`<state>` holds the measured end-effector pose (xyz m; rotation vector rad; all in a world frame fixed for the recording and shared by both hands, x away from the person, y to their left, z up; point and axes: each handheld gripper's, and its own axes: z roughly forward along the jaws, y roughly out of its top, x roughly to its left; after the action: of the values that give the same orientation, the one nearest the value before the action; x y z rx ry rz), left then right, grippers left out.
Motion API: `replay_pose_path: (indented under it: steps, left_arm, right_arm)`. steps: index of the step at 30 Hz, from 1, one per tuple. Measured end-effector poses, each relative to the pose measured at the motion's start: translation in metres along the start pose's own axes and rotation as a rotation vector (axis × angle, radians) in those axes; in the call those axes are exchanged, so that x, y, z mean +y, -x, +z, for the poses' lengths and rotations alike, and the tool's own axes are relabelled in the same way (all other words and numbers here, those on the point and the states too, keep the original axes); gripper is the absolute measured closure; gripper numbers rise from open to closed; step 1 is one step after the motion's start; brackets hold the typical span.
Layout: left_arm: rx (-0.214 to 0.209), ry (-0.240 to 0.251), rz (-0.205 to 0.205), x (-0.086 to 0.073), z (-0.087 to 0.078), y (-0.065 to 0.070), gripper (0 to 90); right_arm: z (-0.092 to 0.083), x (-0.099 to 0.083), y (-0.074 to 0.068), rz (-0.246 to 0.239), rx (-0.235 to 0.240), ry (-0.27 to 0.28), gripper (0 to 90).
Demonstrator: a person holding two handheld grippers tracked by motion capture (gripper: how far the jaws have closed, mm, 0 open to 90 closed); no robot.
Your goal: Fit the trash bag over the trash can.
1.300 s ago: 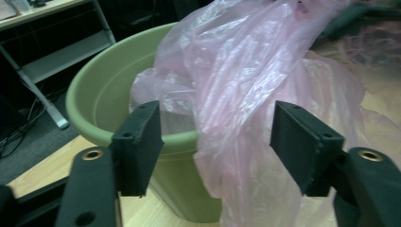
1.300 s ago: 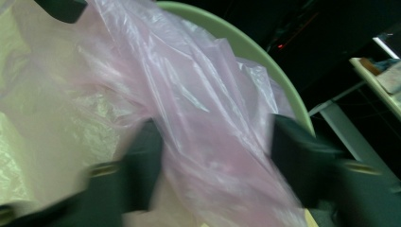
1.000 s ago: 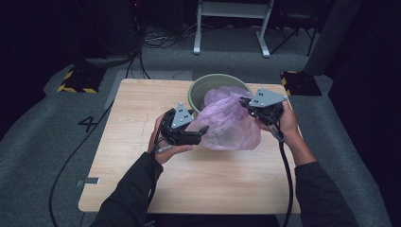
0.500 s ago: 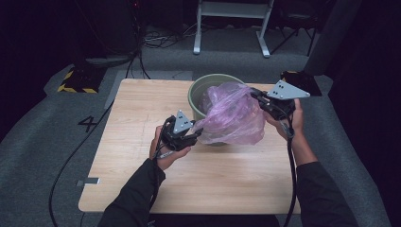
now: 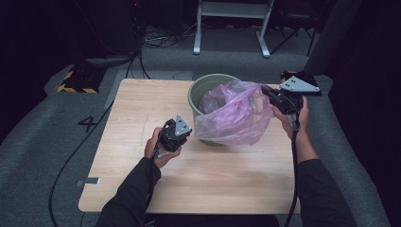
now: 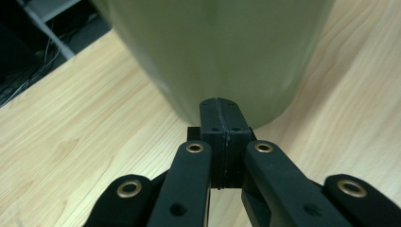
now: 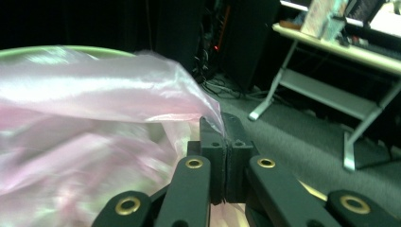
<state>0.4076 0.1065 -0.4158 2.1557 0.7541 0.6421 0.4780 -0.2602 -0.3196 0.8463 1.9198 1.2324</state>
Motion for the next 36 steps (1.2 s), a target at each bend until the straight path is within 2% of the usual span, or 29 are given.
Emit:
replay_pose_path:
  steps: [2,3,4,6,7,8,10,13,16,17,20,23,24,26,27,28,29,30,31,32,33,35,36]
  left_arm:
    - [0.004,0.049,-0.017,-0.001,-0.005,-0.006,88.0]
    - [-0.016,0.081,-0.030,0.000,-0.008,-0.008,80.4]
    - [-0.032,0.121,-0.056,0.001,-0.014,-0.011,74.6]
    - [-0.019,0.190,-0.085,0.004,-0.027,-0.016,57.0]
    - [-0.041,0.228,-0.085,0.006,-0.034,-0.018,56.3]
    - [-0.053,0.262,-0.083,0.009,-0.043,-0.020,51.9]
    - [-0.058,0.299,-0.078,0.015,-0.054,-0.022,43.9]
    - [-0.102,0.352,-0.085,0.030,-0.068,-0.023,34.8]
    - [-0.130,0.382,-0.073,0.049,-0.077,-0.015,27.7]
    - [-0.119,0.389,-0.059,0.058,-0.079,-0.006,26.5]
    - [-0.143,0.381,-0.002,0.071,-0.076,0.011,25.0]
    - [-0.125,0.341,0.051,0.086,-0.064,0.022,24.2]
    - [-0.137,0.324,0.058,0.090,-0.059,0.022,24.1]
    - [-0.117,0.291,0.051,0.098,-0.050,0.021,24.4]
    - [-0.132,0.278,0.049,0.101,-0.047,0.019,26.3]
    - [-0.135,0.274,0.044,0.103,-0.044,0.018,32.6]
    - [-0.115,0.254,0.044,0.107,-0.040,0.017,36.2]
    - [-0.121,0.234,0.047,0.109,-0.037,0.015,43.5]
    - [-0.149,0.230,0.046,0.110,-0.034,0.013,49.7]
    - [-0.155,0.227,0.048,0.111,-0.031,0.011,54.4]
    - [-0.128,0.213,0.057,0.112,-0.029,0.010,60.8]
    - [-0.131,0.193,0.065,0.114,-0.024,0.008,67.9]
    - [-0.121,0.187,0.072,0.115,-0.023,0.008,71.4]
  right_arm:
    - [0.003,-0.006,0.006,0.048,0.021,0.005,89.5]
    - [0.003,-0.008,0.007,0.059,0.035,0.009,89.5]
    - [0.003,-0.008,0.007,0.057,0.038,0.012,89.4]
    - [0.002,-0.007,0.003,0.040,0.043,0.019,89.3]
    - [0.002,-0.006,0.002,0.035,0.049,0.023,89.3]
    - [0.001,-0.005,0.000,0.028,0.051,0.026,89.3]
    - [-0.001,-0.002,-0.004,0.016,0.063,0.036,89.0]
    - [-0.003,0.002,-0.013,-0.021,0.079,0.036,87.3]
    - [-0.003,0.008,-0.022,-0.069,0.091,0.027,86.4]
    - [-0.003,0.009,-0.025,-0.081,0.092,0.023,86.4]
    - [-0.004,0.015,-0.032,-0.107,0.097,0.029,86.5]
    - [-0.006,0.018,-0.036,-0.116,0.107,0.040,86.7]
    - [-0.007,0.019,-0.036,-0.116,0.113,0.039,86.7]
    - [-0.009,0.021,-0.037,-0.116,0.122,0.042,86.3]
    - [-0.010,0.022,-0.038,-0.119,0.129,0.047,84.4]
    - [-0.012,0.022,-0.038,-0.120,0.133,0.050,78.0]
    - [-0.013,0.023,-0.039,-0.117,0.135,0.052,71.1]
    - [-0.015,0.024,-0.040,-0.111,0.152,0.054,68.3]
    - [-0.018,0.024,-0.041,-0.117,0.183,0.062,67.0]
    - [-0.021,0.023,-0.042,-0.125,0.191,0.064,64.3]
    - [-0.023,0.023,-0.044,-0.133,0.191,0.059,60.3]
    - [-0.027,0.022,-0.047,-0.134,0.219,0.055,50.1]
    - [-0.031,0.021,-0.050,-0.138,0.218,0.053,46.1]
